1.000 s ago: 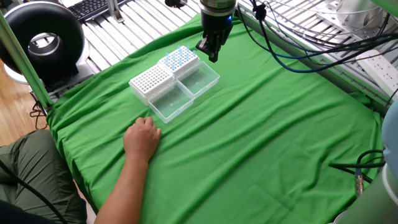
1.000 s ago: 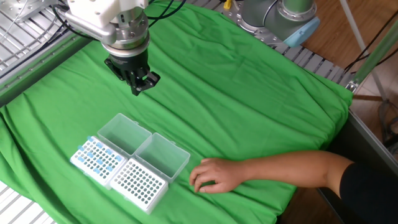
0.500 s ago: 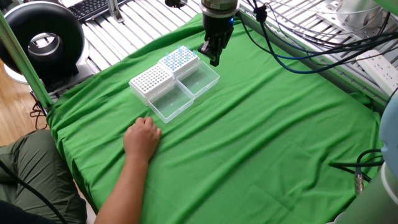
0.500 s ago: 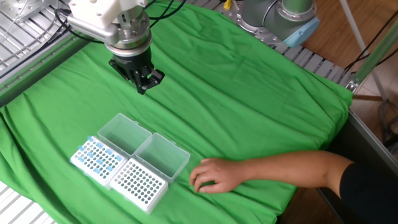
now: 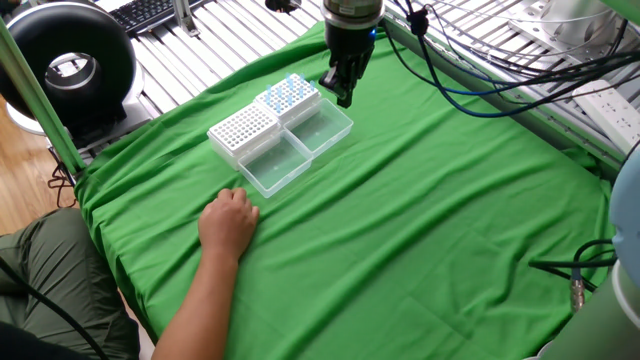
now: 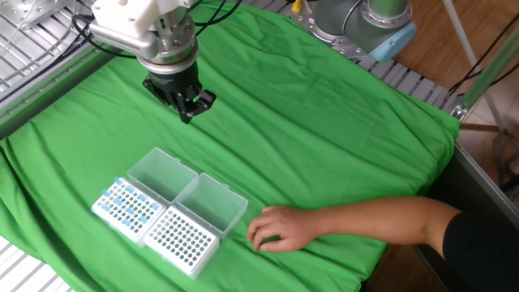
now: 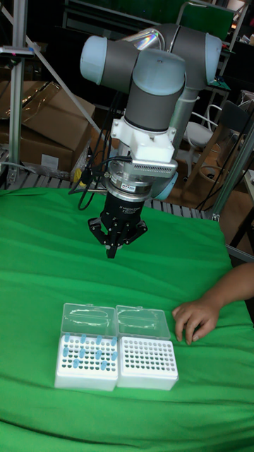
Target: Insert a medium pipette tip into the holder for medium pipette tips
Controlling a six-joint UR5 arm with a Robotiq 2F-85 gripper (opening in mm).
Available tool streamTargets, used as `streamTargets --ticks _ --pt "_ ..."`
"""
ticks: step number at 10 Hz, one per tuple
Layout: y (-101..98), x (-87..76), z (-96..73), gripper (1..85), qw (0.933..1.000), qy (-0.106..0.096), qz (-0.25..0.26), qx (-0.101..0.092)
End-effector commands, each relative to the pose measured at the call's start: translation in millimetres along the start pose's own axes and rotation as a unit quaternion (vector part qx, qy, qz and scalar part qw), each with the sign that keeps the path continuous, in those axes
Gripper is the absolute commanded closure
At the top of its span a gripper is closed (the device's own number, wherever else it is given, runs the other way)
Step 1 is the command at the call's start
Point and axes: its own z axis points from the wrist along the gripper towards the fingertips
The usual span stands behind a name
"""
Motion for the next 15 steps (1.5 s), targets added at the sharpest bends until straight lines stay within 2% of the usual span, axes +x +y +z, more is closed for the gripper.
streamTargets --ticks 1,2,3,4,5,6,7,9,12,13,14,15 --pt "4.2 8.0 -1.2 84.7 0.9992 0.015 0.037 -0.009" --pt "4.4 18.1 -1.7 84.3 0.9973 0.035 0.064 -0.008" --pt "25.6 27.0 -3.8 80.3 0.9967 0.054 0.038 -0.049" --pt "24.1 31.2 -4.1 72.7 0.9970 0.060 0.004 -0.048" --pt "20.3 26.2 -2.6 73.0 0.9966 0.057 -0.022 -0.055" --pt "3.1 12.7 3.2 63.7 0.9955 0.047 -0.053 -0.063" --pt "-27.4 -0.8 11.7 60.7 0.9949 0.035 -0.083 -0.046" --pt "-67.0 -20.4 25.2 53.3 0.9920 0.023 -0.117 -0.040" --pt "-95.4 -47.9 41.3 51.7 0.9915 -0.005 -0.125 -0.036" --pt "-100.3 -55.5 47.4 50.3 0.9928 -0.013 -0.115 -0.029" --pt "-99.3 -51.0 43.2 49.0 0.9945 -0.008 -0.102 -0.022" --pt "-98.3 -44.3 43.2 47.3 0.9956 0.005 -0.090 -0.025"
